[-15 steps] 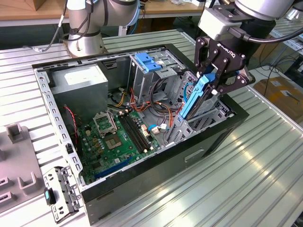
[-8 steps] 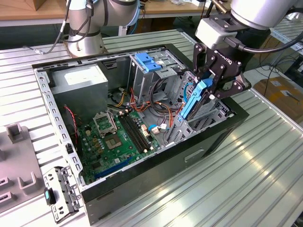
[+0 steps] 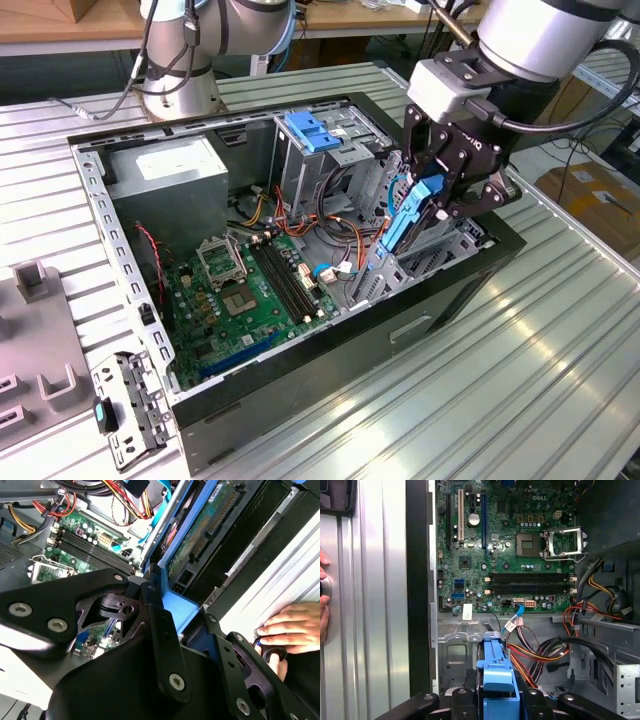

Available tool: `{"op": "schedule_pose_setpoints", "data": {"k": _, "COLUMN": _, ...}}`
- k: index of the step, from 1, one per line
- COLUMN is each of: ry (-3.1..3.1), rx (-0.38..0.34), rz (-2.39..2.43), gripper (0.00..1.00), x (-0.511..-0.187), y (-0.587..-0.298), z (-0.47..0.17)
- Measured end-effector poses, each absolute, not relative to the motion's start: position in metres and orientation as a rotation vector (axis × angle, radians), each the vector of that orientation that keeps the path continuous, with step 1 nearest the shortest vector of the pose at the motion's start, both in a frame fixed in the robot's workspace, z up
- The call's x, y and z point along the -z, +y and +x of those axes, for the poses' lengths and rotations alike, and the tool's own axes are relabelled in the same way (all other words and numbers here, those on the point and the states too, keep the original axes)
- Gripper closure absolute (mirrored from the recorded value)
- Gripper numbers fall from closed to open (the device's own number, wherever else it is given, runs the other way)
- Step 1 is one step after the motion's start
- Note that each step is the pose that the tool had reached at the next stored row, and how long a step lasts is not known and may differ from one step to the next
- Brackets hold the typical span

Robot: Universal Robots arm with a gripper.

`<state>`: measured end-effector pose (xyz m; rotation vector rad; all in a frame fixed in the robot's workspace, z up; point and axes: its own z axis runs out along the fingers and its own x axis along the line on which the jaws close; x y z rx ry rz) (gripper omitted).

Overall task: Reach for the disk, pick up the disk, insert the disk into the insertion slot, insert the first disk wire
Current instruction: 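Insert the disk into the insertion slot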

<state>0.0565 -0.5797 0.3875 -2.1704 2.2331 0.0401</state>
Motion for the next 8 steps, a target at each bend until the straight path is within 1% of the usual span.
{"op": "schedule_pose_setpoints", "data": {"k": 8, "ry": 2.233, "rx": -0.04, "rz": -2.17, "gripper": 0.62, "x": -0.3854, "y": -0.5799, "z": 0.0565}}
